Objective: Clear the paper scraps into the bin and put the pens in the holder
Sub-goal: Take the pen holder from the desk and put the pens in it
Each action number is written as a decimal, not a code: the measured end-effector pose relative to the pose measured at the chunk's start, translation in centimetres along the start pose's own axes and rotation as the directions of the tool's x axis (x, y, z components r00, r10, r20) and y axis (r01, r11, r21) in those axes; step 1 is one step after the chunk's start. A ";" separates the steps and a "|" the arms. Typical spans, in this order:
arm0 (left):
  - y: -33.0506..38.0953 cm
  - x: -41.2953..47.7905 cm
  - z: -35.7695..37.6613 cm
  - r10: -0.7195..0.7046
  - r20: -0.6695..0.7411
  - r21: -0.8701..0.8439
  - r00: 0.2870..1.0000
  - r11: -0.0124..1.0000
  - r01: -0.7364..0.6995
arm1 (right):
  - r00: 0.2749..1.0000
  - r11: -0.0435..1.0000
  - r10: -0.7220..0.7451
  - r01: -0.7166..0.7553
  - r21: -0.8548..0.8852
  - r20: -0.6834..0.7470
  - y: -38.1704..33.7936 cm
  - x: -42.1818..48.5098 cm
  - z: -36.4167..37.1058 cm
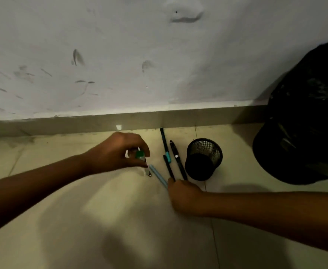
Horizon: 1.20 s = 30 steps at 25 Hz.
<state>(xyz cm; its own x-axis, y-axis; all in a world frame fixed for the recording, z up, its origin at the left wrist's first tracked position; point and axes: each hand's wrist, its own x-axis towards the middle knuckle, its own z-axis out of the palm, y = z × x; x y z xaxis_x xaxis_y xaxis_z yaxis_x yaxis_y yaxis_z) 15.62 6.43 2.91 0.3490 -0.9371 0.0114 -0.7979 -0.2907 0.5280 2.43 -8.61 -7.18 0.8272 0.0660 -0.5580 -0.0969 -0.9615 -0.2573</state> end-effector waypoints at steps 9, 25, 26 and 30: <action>5.5 5.6 -3.5 -0.207 -0.432 -0.486 0.878 0.873 -0.034 | 0.999 0.959 0.025 -0.018 0.284 -0.022 4.2 -8.1 -10.9; 0.5 4.6 7.0 0.022 0.276 -0.025 0.961 1.000 -0.016 | 0.734 0.845 -0.489 0.265 -0.464 -0.471 3.9 -4.7 -9.2; 0.4 3.8 8.5 -0.033 0.437 0.113 0.899 0.993 -0.018 | 0.867 0.874 -0.398 0.258 -0.411 -0.301 2.9 -3.8 -8.3; 0.3 1.9 14.4 -0.003 0.469 0.379 0.883 0.904 -0.198 | 0.997 0.913 0.076 -0.073 -0.402 -0.007 0.6 0.5 -2.5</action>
<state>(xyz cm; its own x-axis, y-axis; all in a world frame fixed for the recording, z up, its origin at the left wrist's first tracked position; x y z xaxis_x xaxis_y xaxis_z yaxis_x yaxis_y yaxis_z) 8.96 1.73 -9.14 0.0804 -0.9173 -0.3900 -0.9767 -0.1507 0.1531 4.20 -9.83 -5.64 0.8215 -0.0096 -0.5702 0.0738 -0.9897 0.1231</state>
